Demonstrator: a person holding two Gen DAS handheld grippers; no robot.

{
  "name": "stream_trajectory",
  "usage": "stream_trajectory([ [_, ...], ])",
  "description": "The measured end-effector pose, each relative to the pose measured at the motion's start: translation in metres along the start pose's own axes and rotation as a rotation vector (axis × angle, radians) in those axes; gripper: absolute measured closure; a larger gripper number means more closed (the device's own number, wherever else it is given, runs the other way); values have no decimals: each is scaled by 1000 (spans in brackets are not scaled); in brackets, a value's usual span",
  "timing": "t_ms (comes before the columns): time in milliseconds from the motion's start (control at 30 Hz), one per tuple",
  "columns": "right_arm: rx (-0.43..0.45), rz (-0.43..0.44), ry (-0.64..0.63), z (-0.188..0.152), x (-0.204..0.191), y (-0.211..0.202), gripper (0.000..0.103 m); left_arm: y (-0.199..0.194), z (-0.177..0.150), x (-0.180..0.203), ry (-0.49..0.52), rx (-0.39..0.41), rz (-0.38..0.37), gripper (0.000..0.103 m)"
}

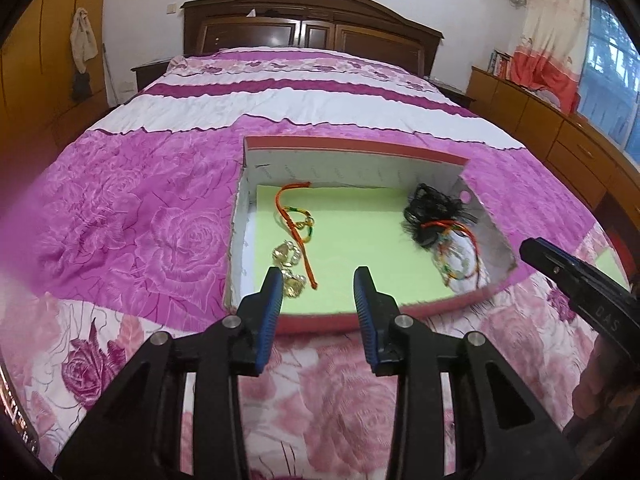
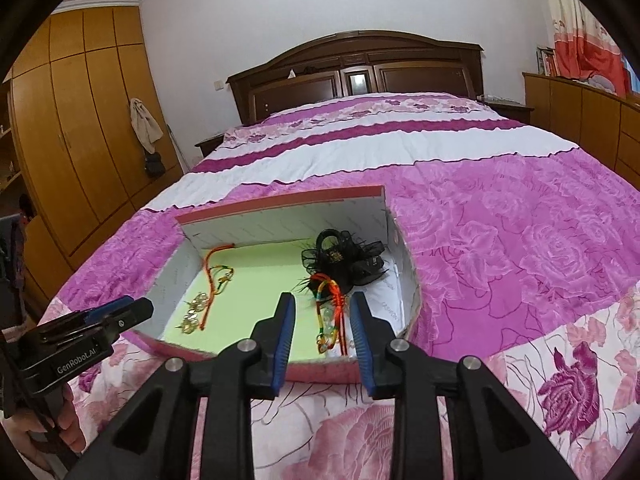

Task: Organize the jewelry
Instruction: 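Open both tools to release the items onto the box floor, then move the left tool to a gold earring while the right tool moves to the pink bead bracelet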

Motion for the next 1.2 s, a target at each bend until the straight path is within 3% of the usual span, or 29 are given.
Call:
stream_trajectory([
  [533,-66,13,-49,-34,-16,-52,72,-32,-39,5,6,-103,-59,72],
  [1200,-236,58,-27,-99,-15,-63,69,-37,-86,-4,2,-224,-60,72],
])
Point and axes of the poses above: each gripper's, at about its wrist camera, not at the fingertips, and y roughly the way its jaws point, x to its right, z to its top, the point moved 1 cm from there along y, roughly the way its jaws point, and after that the axes turned 11 degrees about -y, right-handed, at the moved point
